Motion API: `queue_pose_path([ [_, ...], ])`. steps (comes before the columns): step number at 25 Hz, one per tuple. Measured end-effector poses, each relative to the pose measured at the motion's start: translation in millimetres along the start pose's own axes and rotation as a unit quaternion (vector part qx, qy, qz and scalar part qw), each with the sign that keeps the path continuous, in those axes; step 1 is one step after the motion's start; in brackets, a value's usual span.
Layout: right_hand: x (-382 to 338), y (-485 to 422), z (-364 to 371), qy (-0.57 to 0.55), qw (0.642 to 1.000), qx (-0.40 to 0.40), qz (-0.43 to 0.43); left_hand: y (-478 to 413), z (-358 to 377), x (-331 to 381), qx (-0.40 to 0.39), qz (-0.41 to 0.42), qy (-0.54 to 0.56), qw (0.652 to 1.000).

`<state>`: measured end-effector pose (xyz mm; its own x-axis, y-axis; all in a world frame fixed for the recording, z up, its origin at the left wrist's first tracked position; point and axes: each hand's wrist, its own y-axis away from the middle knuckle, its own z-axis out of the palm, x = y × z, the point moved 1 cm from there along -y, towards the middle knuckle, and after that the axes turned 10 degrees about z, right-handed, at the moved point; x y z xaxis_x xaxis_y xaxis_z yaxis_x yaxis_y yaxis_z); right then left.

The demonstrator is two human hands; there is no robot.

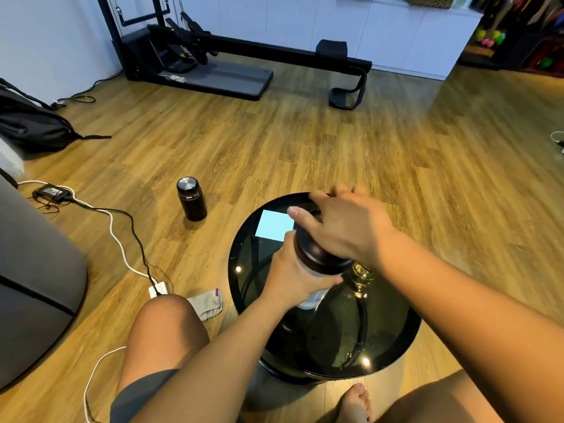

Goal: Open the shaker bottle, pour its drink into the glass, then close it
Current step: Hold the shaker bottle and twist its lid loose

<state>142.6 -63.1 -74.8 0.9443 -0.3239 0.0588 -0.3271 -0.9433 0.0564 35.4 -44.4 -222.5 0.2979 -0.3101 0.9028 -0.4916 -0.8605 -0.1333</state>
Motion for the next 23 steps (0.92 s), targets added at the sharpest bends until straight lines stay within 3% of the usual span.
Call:
queue_pose_path([
  [1, -1, -4, 3, 0.058, 0.997, -0.030, 0.042, 0, 1, -2, 0.002, 0.000, -0.005, 1.000],
  [3, -5, -7, 10, 0.093, 0.993, -0.067, 0.027, -1, 1, -6, -0.004, -0.005, -0.002, 1.000],
  [7, -7, 10, 1, 0.011, 0.981, -0.130, -0.144, -1, 3, -11, -0.007, 0.019, -0.016, 1.000],
  [10, -16, 31, 14, 0.023, 0.963, -0.107, -0.246, 1, 4, -24, 0.007, 0.065, -0.006, 0.998],
  [12, -17, 41, 18, -0.043, 0.955, -0.085, -0.280, 3, 4, -22, 0.000, 0.065, 0.015, 0.998],
  [15, -2, 26, 4, -0.173, 0.966, 0.027, -0.190, 2, 0, -6, -0.021, 0.030, 0.000, 0.999],
  [16, 2, 17, -3, -0.136, 0.984, 0.036, -0.111, 1, -3, 2, -0.028, 0.013, 0.004, 1.000],
  [18, 4, 1, -6, -0.034, 0.999, -0.038, 0.017, 1, -2, 4, -0.026, -0.002, 0.016, 1.000],
  [20, 0, -2, 1, 0.015, 0.995, -0.097, 0.009, 1, -1, 1, -0.021, 0.000, 0.018, 1.000],
  [23, -2, 7, 4, -0.041, 0.991, -0.107, -0.071, -2, 0, -4, -0.017, 0.003, 0.028, 0.999],
])
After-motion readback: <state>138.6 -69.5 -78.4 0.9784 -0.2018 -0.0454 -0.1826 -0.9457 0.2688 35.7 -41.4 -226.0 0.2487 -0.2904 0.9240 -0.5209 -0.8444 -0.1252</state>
